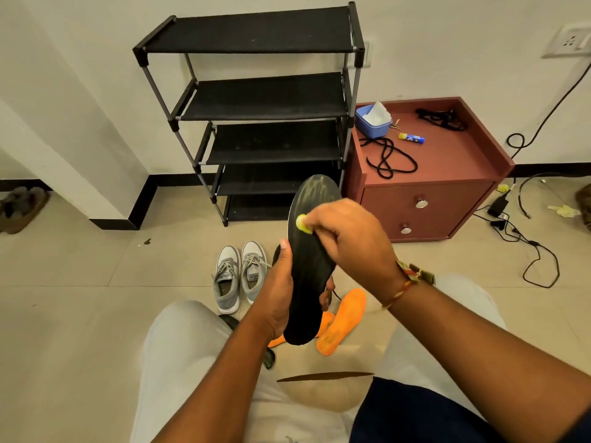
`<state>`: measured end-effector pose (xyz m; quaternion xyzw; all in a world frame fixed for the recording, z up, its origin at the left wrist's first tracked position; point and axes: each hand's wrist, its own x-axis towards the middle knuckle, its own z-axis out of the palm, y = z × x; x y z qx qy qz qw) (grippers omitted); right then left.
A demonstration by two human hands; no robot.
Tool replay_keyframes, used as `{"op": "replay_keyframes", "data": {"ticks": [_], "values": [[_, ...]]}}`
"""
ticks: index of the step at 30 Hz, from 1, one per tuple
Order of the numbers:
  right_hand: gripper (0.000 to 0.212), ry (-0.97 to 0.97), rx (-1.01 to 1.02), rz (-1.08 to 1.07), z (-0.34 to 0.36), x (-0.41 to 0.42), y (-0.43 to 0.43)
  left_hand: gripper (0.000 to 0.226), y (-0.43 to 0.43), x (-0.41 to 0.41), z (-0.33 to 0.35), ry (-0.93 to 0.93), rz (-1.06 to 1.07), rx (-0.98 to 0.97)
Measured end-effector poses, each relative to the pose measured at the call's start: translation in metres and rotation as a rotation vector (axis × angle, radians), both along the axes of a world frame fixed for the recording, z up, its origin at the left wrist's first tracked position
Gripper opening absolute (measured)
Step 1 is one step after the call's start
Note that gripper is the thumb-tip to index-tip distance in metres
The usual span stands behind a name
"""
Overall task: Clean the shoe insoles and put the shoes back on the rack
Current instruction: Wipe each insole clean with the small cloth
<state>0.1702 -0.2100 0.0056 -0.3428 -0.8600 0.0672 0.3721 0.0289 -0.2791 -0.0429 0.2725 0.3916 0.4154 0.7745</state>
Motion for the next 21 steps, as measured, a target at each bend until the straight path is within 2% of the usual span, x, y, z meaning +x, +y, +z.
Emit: {"op": "replay_keyframes", "data": {"ticks": [3, 5, 9, 11, 12, 14, 16, 21], "values": [[0.009, 0.074, -0.075, -0.21, 0.006, 0.009, 0.032, 0.099, -0.002, 0.002, 0.001, 0.019, -0.02, -0.017], [0.009, 0.24, -0.292, -0.29, 0.008, 0.012, 0.046, 0.099, -0.002, 0.001, 0.001, -0.002, -0.02, -0.037], [0.008, 0.572, -0.651, -0.272, 0.001, 0.008, 0.051, 0.098, -0.002, -0.002, -0.002, -0.024, -0.042, -0.077], [0.01, 0.685, -0.735, -0.247, -0.001, 0.007, 0.05, 0.086, -0.001, -0.003, -0.004, 0.057, -0.038, -0.055], [0.011, 0.714, -0.747, -0.234, -0.002, 0.006, 0.049, 0.074, 0.0, -0.003, -0.004, 0.143, 0.0, -0.028], [0.011, 0.731, -0.734, -0.205, -0.003, 0.004, 0.046, 0.041, 0.003, -0.003, -0.004, 0.28, 0.108, 0.041], [0.011, 0.697, -0.693, -0.206, -0.004, 0.002, 0.042, 0.024, 0.008, -0.003, -0.004, 0.321, 0.203, 0.133], [0.018, 0.526, -0.591, -0.198, -0.009, -0.009, 0.031, 0.031, 0.014, -0.007, 0.0, 0.303, 0.316, 0.271]]}}
